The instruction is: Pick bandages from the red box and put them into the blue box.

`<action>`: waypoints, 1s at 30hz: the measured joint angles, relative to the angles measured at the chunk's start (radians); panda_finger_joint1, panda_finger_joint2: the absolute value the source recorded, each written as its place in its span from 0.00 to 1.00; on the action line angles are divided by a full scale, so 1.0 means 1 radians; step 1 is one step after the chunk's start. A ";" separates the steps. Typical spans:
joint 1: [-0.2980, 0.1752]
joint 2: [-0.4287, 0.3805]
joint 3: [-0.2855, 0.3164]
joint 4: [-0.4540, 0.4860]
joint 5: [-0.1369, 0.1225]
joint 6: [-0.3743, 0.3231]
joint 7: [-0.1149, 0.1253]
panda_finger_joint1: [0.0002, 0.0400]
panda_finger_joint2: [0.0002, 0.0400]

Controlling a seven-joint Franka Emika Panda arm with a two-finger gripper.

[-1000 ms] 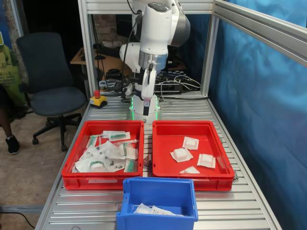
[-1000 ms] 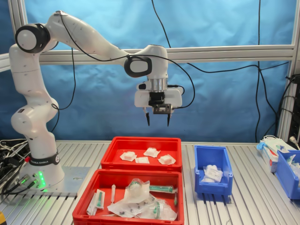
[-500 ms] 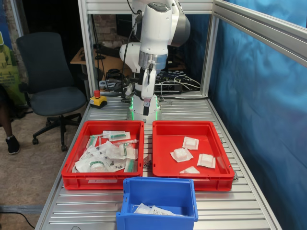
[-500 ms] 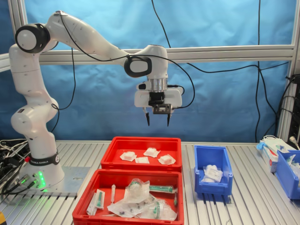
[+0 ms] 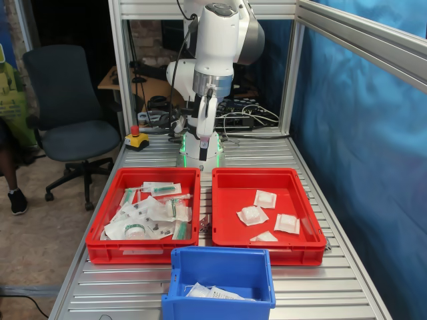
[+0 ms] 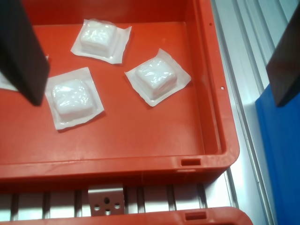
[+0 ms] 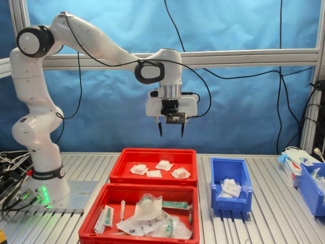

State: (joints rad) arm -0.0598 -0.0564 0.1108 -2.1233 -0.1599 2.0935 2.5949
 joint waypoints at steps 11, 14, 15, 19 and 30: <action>0.001 0.000 0.002 -0.032 0.000 0.000 0.000 1.00 1.00; 0.006 0.000 0.003 -0.049 0.000 0.005 0.000 1.00 1.00; 0.009 0.000 0.003 -0.058 0.000 0.010 0.000 1.00 1.00; 0.019 0.000 0.004 -0.076 0.000 0.028 0.000 1.00 1.00; 0.069 0.028 0.007 -0.118 0.000 0.122 0.000 1.00 1.00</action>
State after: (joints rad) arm 0.0089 -0.0288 0.1176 -2.2409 -0.1599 2.2152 2.5949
